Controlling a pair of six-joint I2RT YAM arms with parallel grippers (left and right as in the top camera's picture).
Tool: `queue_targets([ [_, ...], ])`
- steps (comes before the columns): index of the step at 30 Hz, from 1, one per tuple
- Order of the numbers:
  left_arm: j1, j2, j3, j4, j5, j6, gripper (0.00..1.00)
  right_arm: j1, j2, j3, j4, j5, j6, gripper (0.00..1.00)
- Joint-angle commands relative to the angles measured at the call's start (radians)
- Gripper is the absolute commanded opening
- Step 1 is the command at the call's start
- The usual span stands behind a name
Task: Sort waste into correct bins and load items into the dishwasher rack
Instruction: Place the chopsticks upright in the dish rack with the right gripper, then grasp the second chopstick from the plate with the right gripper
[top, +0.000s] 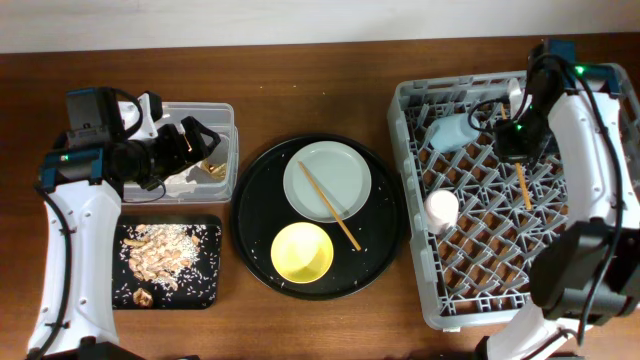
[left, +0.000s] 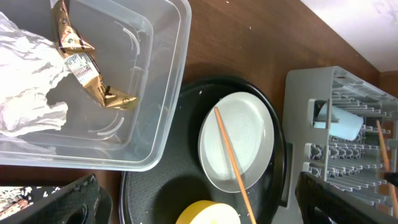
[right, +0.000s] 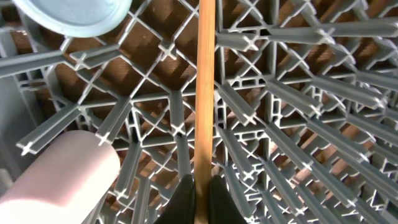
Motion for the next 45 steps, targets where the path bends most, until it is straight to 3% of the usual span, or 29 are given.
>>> queue_targets([
  [1,0.003,-0.011,0.004,0.001,-0.007,0.009,1.00,-0.002,0.025,0.004,0.005,0.016,-0.021,0.17],
  [2,0.003,-0.011,0.004,0.001,-0.007,0.009,1.00,-0.002,0.025,0.004,0.006,0.016,-0.021,0.31],
  [3,0.003,-0.011,0.004,0.001,-0.007,0.009,1.00,-0.002,0.025,0.004,0.005,0.016,-0.021,0.36],
  [6,0.003,-0.011,0.004,0.001,-0.007,0.009,1.00,-0.002,0.025,0.004,-0.006,0.013,0.009,0.38],
  [13,0.003,-0.011,0.004,0.001,-0.007,0.009,1.00,0.007,0.025,0.004,-0.013,-0.269,0.024,0.37],
  [15,0.003,-0.011,0.004,0.001,-0.007,0.009,1.00,0.007,0.025,0.004,-0.013,-0.454,0.023,0.36],
  [16,0.003,-0.011,0.004,0.001,-0.007,0.009,1.00,0.016,0.025,0.004,-0.018,-0.639,0.005,0.35],
  [18,0.003,-0.011,0.004,0.001,-0.007,0.009,1.00,0.071,0.025,0.004,-0.039,-0.727,-0.032,0.33],
  [23,0.003,-0.011,0.004,0.001,-0.007,0.009,1.00,0.309,0.025,0.004,0.033,-0.703,-0.027,0.33],
  [28,0.003,-0.011,0.004,0.001,-0.007,0.009,1.00,0.553,0.026,0.000,0.119,-0.418,0.079,0.34],
  [32,0.003,-0.011,0.004,0.001,-0.007,0.009,1.00,0.711,0.056,0.000,0.153,-0.264,0.129,0.43],
  [45,0.003,-0.011,0.004,0.001,-0.007,0.009,1.00,0.766,0.315,0.000,0.229,-0.254,0.130,0.42],
])
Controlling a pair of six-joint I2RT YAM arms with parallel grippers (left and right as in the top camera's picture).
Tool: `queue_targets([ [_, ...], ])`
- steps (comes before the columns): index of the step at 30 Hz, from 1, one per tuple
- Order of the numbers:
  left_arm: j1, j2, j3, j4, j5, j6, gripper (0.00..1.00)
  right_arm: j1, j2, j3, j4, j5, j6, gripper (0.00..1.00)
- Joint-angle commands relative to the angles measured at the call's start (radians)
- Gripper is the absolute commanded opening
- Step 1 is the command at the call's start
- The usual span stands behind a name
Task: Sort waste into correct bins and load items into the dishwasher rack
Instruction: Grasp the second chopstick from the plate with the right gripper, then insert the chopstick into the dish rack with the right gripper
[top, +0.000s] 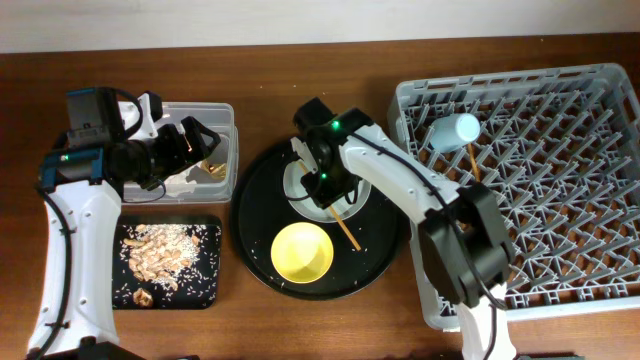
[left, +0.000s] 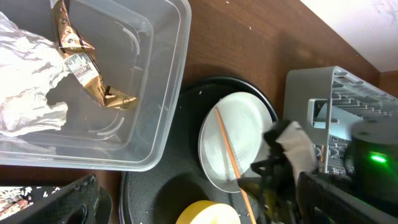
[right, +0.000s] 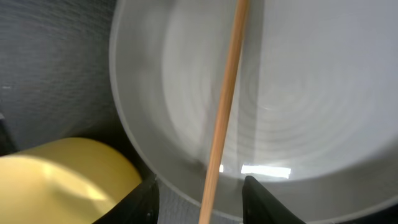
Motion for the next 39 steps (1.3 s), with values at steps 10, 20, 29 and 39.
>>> queue_targets([
  [10,0.003,-0.011,0.004,0.002,-0.007,0.009,1.00,0.006,0.071,0.002,-0.014,0.008,0.008,0.04],
  [20,0.003,-0.011,0.004,0.002,-0.007,0.009,1.00,-0.162,-0.283,0.119,-0.314,0.016,-0.066,0.04],
  [29,0.003,-0.011,0.004,0.002,-0.007,0.009,1.00,-0.604,-0.351,0.041,-0.540,0.170,-0.116,0.04],
  [39,0.003,-0.011,0.004,0.002,-0.007,0.009,1.00,-0.781,-0.343,-0.229,-0.304,0.174,-0.117,0.04],
])
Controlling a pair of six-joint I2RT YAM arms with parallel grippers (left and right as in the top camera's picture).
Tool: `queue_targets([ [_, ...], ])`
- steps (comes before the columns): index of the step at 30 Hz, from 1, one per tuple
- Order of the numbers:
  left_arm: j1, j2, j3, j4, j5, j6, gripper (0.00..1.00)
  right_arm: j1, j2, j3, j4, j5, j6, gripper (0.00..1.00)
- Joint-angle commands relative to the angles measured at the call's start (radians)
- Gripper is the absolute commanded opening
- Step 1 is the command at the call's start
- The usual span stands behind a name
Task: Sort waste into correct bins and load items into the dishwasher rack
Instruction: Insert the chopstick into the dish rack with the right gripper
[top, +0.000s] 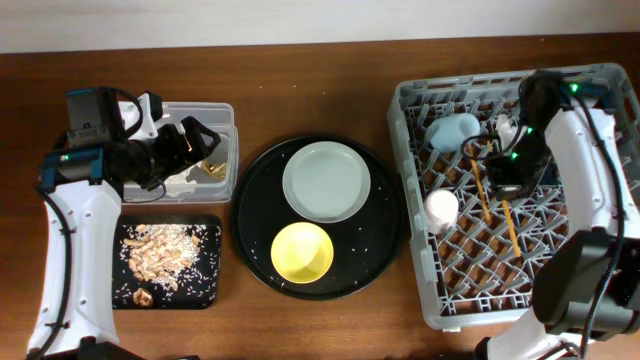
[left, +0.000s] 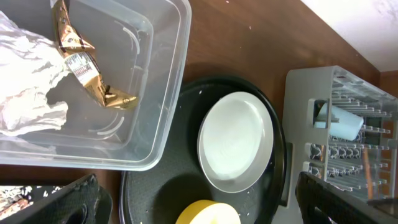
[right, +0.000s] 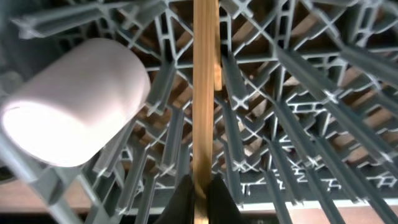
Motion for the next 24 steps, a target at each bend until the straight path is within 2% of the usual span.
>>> queue_targets([
  [1,0.003,-0.011,0.004,0.001,-0.007,0.009,1.00,-0.012,0.006,-0.069,0.062,0.012,-0.007,0.04],
  [5,0.003,-0.011,0.004,0.001,-0.007,0.009,1.00,-0.012,0.006,-0.089,0.136,0.008,-0.007,0.11],
  [8,0.003,-0.011,0.004,0.001,-0.007,0.009,1.00,-0.012,0.006,-0.089,0.146,0.008,-0.006,0.28],
  [10,0.003,-0.011,0.004,0.001,-0.007,0.009,1.00,-0.012,0.006,-0.089,0.146,0.008,-0.006,0.30],
  [12,0.003,-0.011,0.004,0.001,-0.007,0.009,1.00,-0.012,0.006,-0.085,0.149,-0.005,-0.005,0.26],
  [14,0.003,-0.011,0.004,0.001,-0.007,0.009,1.00,-0.012,0.006,-0.037,0.139,-0.174,0.024,0.24],
  [17,0.003,-0.011,0.004,0.001,-0.007,0.009,1.00,0.003,0.005,0.032,0.093,-0.584,-0.015,0.23],
  [18,0.003,-0.011,0.004,0.001,-0.007,0.009,1.00,0.021,0.005,0.032,0.095,-0.629,-0.018,0.24],
  [21,0.003,-0.011,0.004,0.001,-0.007,0.009,1.00,0.119,0.008,0.025,0.148,-0.497,0.009,0.24],
  [24,0.003,-0.011,0.004,0.001,-0.007,0.009,1.00,0.248,0.023,0.024,0.224,-0.352,0.025,0.31],
])
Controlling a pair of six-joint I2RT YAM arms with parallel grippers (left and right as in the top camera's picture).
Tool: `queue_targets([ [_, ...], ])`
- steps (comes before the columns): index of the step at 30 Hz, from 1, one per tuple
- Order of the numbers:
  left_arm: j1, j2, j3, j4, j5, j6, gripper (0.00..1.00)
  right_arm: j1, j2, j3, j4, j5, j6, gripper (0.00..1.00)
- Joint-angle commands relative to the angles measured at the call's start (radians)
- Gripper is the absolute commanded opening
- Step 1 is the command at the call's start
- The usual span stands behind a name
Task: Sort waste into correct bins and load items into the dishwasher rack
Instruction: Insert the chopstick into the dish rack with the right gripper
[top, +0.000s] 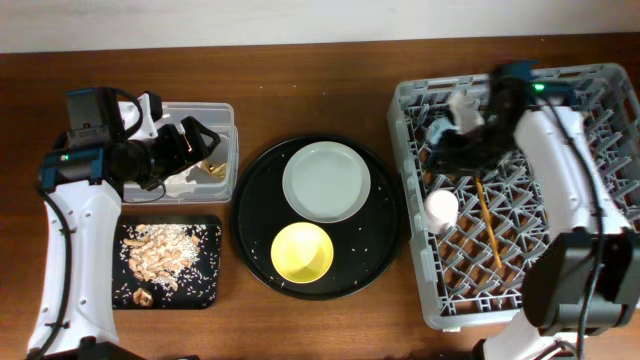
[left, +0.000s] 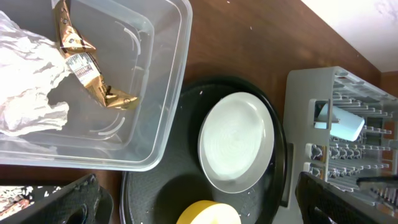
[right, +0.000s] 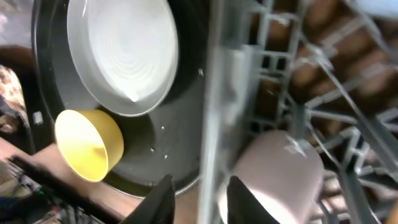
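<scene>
A grey dishwasher rack (top: 520, 290) on the right holds a pink cup (top: 441, 207), a pale blue cup (left: 341, 122) and wooden chopsticks (top: 486, 225) lying flat. My right gripper (top: 447, 150) hangs open and empty over the rack's left edge; in the blurred right wrist view its gripper (right: 200, 199) is beside the pink cup (right: 273, 174). On the round black tray (top: 250, 230) sit a pale plate (top: 327, 181) and a yellow bowl (top: 303, 252). My left gripper (left: 199, 205) stays wide open, empty, by the clear bin (top: 225, 150).
The clear bin (left: 161, 93) contains a gold wrapper (left: 87, 62) and crumpled white paper (left: 25, 87). A black rectangular tray (top: 205, 285) with food scraps lies in front of it. The rack wall (right: 214, 93) stands between the right gripper and the round tray.
My right gripper was shut on a chopstick low in the rack; now it is open, the chopstick lies in the rack, and the gripper is at the rack's left edge. Left arm unchanged.
First my right gripper held one chopstick in the rack while another lay across the plate. Then it was open around that second chopstick on the plate. Later it held it in the rack. Now the plate is bare, the chopsticks lie in the rack, and the gripper is empty.
</scene>
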Motion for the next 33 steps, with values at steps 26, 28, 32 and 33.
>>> queue_targets([
  [26,0.003,-0.011,0.004,0.001,-0.005,0.009,1.00,0.247,0.020,-0.189,0.395,0.423,0.198,0.14],
  [28,0.003,-0.011,0.004,0.001,-0.005,0.009,1.00,0.247,0.020,-0.186,0.388,0.423,0.198,0.20],
  [32,0.003,-0.011,0.004,0.001,-0.005,0.009,1.00,0.246,0.012,-0.024,0.230,0.422,0.197,0.40],
  [33,0.003,-0.011,0.004,0.001,-0.005,0.009,1.00,0.247,0.007,0.062,0.142,0.401,0.197,0.42],
])
